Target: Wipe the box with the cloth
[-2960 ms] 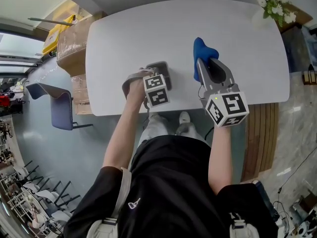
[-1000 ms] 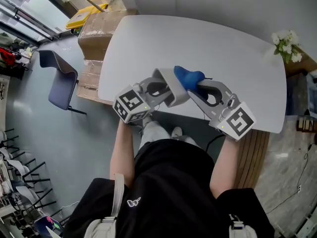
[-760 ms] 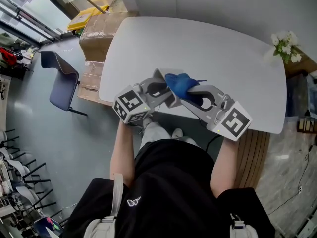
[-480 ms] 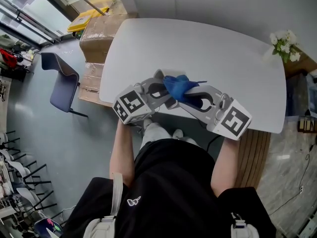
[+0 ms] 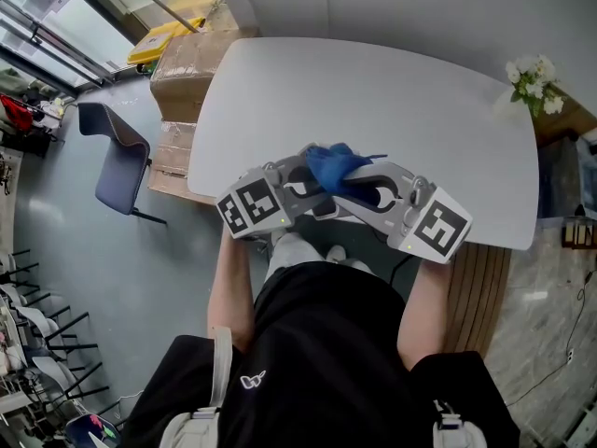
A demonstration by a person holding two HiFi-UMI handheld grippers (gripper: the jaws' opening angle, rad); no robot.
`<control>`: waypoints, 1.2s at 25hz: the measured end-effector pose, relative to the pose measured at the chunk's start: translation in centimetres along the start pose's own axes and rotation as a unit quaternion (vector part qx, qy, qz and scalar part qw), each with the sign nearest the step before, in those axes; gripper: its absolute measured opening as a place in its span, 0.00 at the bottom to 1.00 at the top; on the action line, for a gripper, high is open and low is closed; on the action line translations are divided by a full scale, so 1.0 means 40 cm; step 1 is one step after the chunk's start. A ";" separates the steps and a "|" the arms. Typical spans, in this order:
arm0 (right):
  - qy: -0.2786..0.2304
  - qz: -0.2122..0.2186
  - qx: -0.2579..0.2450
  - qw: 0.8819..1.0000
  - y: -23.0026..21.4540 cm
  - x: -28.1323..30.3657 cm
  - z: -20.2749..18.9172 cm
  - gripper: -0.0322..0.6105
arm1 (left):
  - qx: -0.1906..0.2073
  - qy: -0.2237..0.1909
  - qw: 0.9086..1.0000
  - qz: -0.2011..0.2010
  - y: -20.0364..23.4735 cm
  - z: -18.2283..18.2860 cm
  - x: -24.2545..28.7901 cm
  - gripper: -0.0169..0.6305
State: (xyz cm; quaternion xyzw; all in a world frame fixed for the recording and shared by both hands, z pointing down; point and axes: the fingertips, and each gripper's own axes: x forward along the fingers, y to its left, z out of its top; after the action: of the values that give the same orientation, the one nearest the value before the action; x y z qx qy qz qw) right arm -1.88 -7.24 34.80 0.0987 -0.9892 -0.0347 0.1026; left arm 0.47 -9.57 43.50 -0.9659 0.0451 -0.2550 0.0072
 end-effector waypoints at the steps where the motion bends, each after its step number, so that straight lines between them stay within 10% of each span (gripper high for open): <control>1: 0.001 -0.001 0.001 1.000 0.000 0.000 -0.001 0.13 | 0.003 0.003 1.000 -0.005 -0.007 0.000 0.002 0.11; 19: -0.021 0.004 0.027 0.999 -0.034 -0.018 0.017 0.13 | 0.016 -0.035 0.992 -0.119 -0.133 0.040 -0.013 0.11; 30: -0.169 0.036 0.103 0.980 -0.075 -0.090 0.045 0.13 | -0.019 -0.138 0.976 -0.165 -0.190 0.135 -0.065 0.11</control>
State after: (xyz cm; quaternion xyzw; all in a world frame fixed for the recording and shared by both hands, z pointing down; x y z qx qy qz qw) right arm 1.76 -9.37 32.06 0.0657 -0.9934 0.0545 -0.0760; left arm 1.51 -1.80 37.79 -0.9858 -0.1119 -0.1158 -0.0474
